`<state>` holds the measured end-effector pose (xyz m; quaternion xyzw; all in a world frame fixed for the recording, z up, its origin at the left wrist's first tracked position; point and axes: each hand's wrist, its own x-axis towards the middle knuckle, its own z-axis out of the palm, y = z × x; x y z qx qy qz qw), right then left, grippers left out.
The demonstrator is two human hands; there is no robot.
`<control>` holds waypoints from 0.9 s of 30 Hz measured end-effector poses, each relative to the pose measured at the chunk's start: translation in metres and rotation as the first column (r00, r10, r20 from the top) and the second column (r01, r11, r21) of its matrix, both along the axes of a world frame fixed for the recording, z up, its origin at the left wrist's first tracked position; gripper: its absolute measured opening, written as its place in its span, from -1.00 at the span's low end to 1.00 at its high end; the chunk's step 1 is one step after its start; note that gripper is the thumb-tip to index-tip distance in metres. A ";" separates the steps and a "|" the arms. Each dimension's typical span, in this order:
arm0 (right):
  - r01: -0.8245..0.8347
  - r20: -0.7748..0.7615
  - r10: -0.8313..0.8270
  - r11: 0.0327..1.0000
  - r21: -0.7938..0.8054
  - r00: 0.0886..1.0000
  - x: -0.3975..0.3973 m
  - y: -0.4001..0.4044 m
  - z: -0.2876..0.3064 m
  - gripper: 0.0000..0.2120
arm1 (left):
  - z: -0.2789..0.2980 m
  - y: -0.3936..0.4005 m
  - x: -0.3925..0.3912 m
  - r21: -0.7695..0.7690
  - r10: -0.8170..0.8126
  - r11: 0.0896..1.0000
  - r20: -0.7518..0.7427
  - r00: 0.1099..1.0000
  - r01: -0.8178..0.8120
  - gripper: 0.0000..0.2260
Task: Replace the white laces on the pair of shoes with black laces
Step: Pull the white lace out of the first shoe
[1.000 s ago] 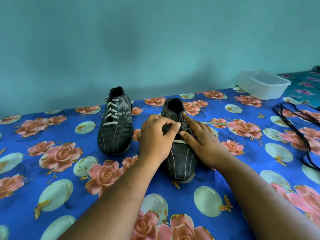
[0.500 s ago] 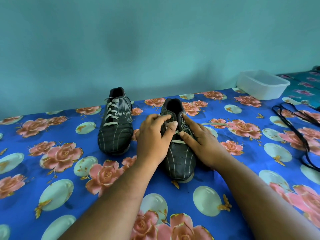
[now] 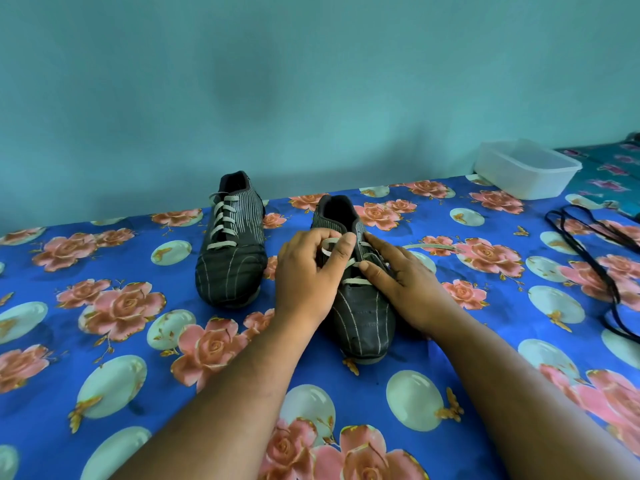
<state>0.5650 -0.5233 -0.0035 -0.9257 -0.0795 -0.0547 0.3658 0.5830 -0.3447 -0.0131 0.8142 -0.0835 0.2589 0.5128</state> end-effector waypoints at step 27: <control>-0.085 0.075 0.080 0.994 0.069 0.994 -0.002 -0.001 -0.003 -0.26 | 0.004 -0.002 0.005 -0.475 0.016 0.879 -0.034 0.999 -0.030 -0.83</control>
